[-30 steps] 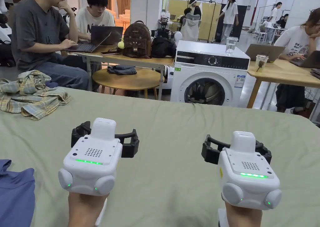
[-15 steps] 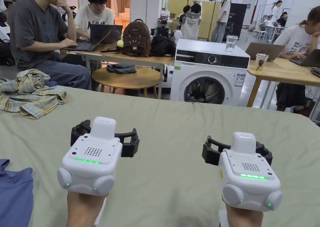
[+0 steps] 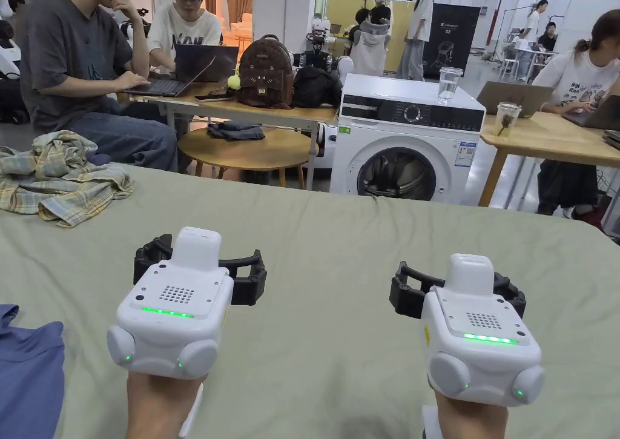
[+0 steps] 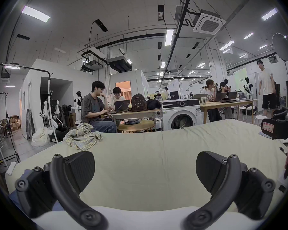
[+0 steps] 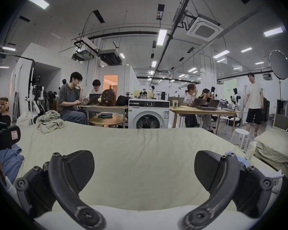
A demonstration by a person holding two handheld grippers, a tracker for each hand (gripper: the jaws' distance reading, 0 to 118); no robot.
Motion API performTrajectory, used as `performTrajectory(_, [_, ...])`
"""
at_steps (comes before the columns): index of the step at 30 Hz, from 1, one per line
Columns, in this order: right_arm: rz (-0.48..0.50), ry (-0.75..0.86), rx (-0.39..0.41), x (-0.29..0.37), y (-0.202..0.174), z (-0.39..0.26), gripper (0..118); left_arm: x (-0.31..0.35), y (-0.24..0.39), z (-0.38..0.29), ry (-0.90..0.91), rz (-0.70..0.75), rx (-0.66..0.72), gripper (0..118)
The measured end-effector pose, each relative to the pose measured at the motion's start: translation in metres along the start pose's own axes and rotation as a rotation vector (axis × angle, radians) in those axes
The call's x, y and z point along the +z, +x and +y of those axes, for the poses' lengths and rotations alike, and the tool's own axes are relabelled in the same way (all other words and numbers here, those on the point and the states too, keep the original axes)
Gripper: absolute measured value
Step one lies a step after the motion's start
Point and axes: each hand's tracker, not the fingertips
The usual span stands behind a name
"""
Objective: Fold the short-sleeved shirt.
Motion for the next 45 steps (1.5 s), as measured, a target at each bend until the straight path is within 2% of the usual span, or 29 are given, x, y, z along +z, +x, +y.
performTrajectory(4, [-0.005,0.0,0.008,-0.0003,0.0003,0.0006,118,0.0007,0.0004,0.0014,0.005,-0.001,-0.003,118])
performTrajectory(10, [-0.002,-0.001,-0.022,-0.0004,0.0013,-0.0002,118,0.0008,-0.0001,0.0027,0.004,-0.006,0.001,118])
performTrajectory(41, [-0.005,0.01,0.011,0.0046,-0.0053,0.0025,118,0.0065,0.001,0.0077,0.024,-0.011,0.031,118])
performTrajectory(45, [-0.008,0.011,0.006,0.0045,-0.0052,0.0032,114,0.007,0.0005,0.0076,0.035,-0.016,0.044,118])
